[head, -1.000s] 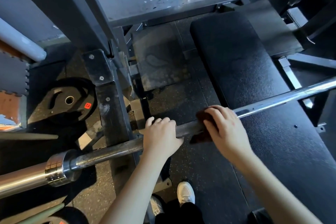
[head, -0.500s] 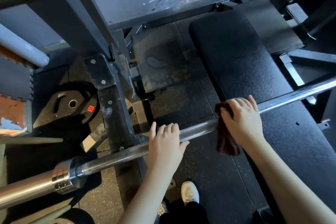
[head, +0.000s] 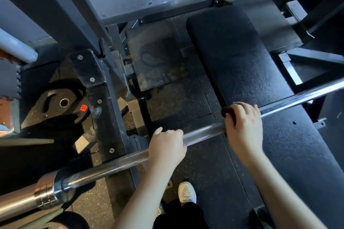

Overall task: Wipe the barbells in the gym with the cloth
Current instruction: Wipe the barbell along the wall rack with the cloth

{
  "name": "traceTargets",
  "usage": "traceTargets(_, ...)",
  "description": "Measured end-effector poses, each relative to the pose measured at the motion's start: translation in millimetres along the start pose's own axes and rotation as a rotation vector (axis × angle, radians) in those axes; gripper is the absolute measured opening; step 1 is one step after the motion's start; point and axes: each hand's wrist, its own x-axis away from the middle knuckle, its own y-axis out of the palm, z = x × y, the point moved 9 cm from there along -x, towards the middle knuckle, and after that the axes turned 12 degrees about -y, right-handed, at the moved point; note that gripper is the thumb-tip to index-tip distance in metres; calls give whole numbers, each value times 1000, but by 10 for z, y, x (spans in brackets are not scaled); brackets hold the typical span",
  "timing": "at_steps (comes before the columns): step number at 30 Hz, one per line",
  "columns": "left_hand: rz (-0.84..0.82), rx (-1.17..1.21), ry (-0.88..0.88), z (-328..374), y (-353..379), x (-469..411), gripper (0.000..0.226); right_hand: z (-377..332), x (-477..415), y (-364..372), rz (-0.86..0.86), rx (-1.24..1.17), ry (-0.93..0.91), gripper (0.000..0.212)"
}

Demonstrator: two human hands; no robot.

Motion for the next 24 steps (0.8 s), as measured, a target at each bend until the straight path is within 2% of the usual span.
traceTargets(2, 48, -66, -28, -4, 23, 49, 22, -358, 95, 107, -10, -74, -54, 27)
traceTargets(4, 87, -45, -34, 18, 41, 87, 25, -663, 201, 169, -72, -143, -229, 26)
traceTargets(7, 53, 15, 5, 53, 45, 134, 28, -483, 183, 109, -145, -72, -337, 31)
traceTargets(9, -34, 129, 15, -22, 84, 112, 43, -216, 135, 20, -92, 26, -231, 31)
traceTargets(11, -99, 162, -9, -110, 125, 85, 56, -153, 184, -25, 0, 22, -48, 30)
traceTargets(13, -68, 75, 6, -106, 134, 120, 44, -371, 291, 31, 44, -66, -4, 28)
traceTargets(16, 21, -1, 8, -44, 102, 231, 26, -714, 409, 88, -48, -179, -254, 26)
traceTargets(18, 28, -1, -9, -42, 109, 263, 23, -644, 380, 53, -127, -107, -382, 28)
traceTargets(20, -6, 16, -14, -51, 113, 250, 31, -320, 272, -20, -110, 14, -316, 29)
traceTargets(23, -159, 107, -21, -93, 163, 232, 58, 56, 234, -117, -17, 45, -6, 33)
traceTargets(24, -228, 153, -15, -101, 181, 233, 65, -27, 265, -86, -6, 18, 25, 33)
